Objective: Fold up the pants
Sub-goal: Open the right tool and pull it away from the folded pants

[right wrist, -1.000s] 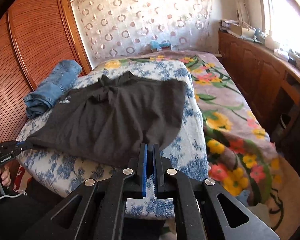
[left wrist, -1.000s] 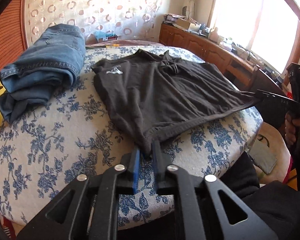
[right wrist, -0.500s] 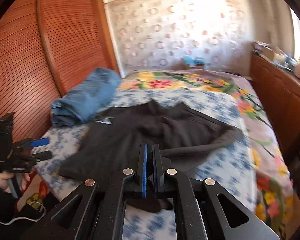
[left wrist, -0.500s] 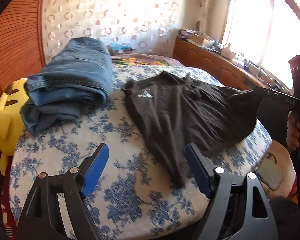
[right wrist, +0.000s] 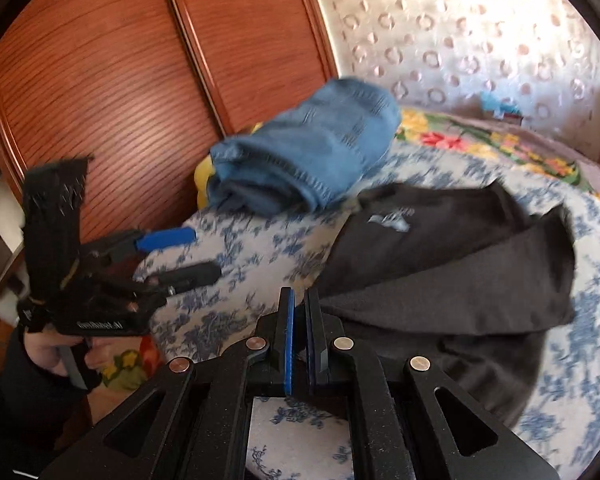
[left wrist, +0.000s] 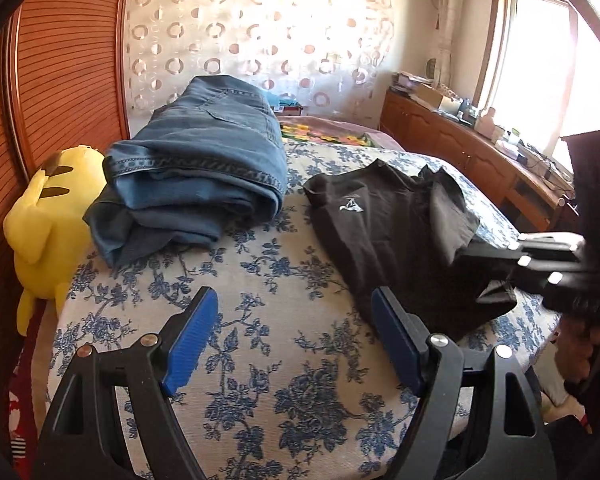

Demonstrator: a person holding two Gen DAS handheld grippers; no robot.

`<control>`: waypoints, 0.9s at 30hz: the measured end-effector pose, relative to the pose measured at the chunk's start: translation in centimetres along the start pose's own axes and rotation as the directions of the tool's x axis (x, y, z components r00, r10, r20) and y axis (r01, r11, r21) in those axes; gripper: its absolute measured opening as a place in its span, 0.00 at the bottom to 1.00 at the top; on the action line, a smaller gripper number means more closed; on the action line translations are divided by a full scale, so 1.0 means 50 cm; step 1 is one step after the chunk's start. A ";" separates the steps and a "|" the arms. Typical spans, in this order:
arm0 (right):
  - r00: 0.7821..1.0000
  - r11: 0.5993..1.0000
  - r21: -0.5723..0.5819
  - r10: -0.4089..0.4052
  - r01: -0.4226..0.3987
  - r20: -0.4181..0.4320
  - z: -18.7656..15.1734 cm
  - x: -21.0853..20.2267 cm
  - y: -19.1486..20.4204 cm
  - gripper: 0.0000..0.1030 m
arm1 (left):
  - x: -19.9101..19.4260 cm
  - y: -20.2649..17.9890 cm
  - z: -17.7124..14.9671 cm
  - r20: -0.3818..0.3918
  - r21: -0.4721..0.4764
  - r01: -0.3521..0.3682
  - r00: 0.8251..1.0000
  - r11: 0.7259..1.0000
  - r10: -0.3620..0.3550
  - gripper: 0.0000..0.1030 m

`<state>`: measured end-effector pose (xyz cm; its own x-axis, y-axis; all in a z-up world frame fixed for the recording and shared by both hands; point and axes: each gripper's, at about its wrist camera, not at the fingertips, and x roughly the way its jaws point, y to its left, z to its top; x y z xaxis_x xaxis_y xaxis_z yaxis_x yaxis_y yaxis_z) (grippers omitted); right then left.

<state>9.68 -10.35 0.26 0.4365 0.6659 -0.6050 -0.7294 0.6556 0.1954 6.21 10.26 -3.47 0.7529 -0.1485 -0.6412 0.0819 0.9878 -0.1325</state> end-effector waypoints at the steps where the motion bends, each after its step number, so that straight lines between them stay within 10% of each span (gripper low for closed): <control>1: 1.000 1.000 0.001 -0.003 0.003 -0.018 -0.005 0.013 -0.006 0.04 | 0.001 0.001 -0.001 -0.001 -0.002 0.001 1.000 1.000 -0.001 0.77; 16: 0.971 0.968 0.103 -0.235 0.230 0.036 -0.010 -0.064 -0.146 0.28 | 0.045 -0.108 0.019 -0.025 0.089 0.126 0.992 0.988 -0.124 0.77; 27: 0.927 0.908 0.191 -0.374 0.374 -0.036 -0.020 -0.023 -0.280 0.36 | 0.103 -0.173 0.015 -0.103 0.148 0.191 0.979 0.970 -0.177 0.45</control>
<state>18.87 -20.64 -2.56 0.6584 0.3589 -0.6616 -0.3979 0.9121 0.0989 9.86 0.97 -5.06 0.6552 -0.3254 -0.6818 0.3201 0.9371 -0.1396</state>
